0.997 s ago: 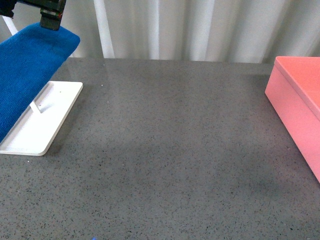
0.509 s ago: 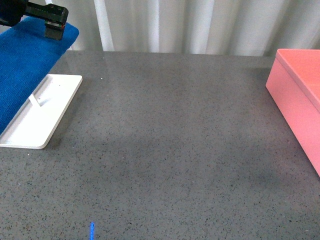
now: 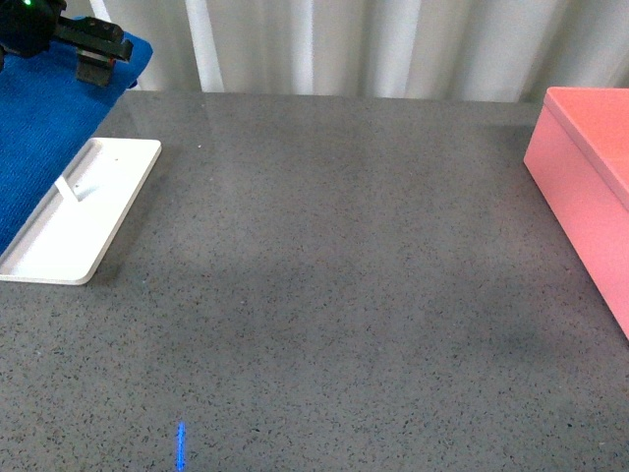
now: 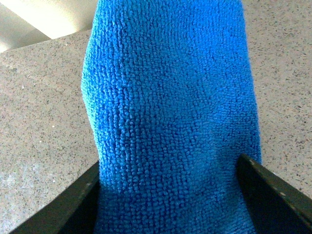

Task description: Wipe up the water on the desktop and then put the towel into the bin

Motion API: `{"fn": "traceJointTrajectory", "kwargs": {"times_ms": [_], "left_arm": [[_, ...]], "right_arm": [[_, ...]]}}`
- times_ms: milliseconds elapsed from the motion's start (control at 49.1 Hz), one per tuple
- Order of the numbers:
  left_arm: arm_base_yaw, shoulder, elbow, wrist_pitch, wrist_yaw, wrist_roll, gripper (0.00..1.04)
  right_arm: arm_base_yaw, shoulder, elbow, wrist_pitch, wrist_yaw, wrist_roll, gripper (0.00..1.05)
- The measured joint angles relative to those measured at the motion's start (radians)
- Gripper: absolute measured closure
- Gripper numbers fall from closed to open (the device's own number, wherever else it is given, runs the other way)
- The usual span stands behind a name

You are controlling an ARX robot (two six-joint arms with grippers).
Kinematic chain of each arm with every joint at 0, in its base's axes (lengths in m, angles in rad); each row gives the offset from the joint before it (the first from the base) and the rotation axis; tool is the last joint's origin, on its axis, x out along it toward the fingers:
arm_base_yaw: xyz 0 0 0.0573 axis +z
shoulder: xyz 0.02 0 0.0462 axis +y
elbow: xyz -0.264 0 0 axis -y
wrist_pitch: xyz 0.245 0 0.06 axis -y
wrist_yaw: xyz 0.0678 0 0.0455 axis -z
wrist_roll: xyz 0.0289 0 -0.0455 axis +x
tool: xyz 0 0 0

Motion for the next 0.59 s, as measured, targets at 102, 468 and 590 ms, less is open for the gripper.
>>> {"fn": "traceJointTrajectory", "kwargs": {"times_ms": [102, 468, 590], "left_arm": [[0.000, 0.000, 0.000, 0.004, -0.009, 0.000, 0.53], [0.000, -0.002, 0.014, 0.004, -0.014, 0.006, 0.99], [0.006, -0.015, 0.031, -0.011, -0.001, 0.008, 0.99]], "right_arm": [[0.000, 0.000, 0.000, 0.000, 0.000, 0.000, 0.07], [0.000, 0.000, 0.000, 0.000, 0.000, 0.000, 0.07], [0.000, 0.000, 0.000, 0.000, 0.000, 0.000, 0.07]]}}
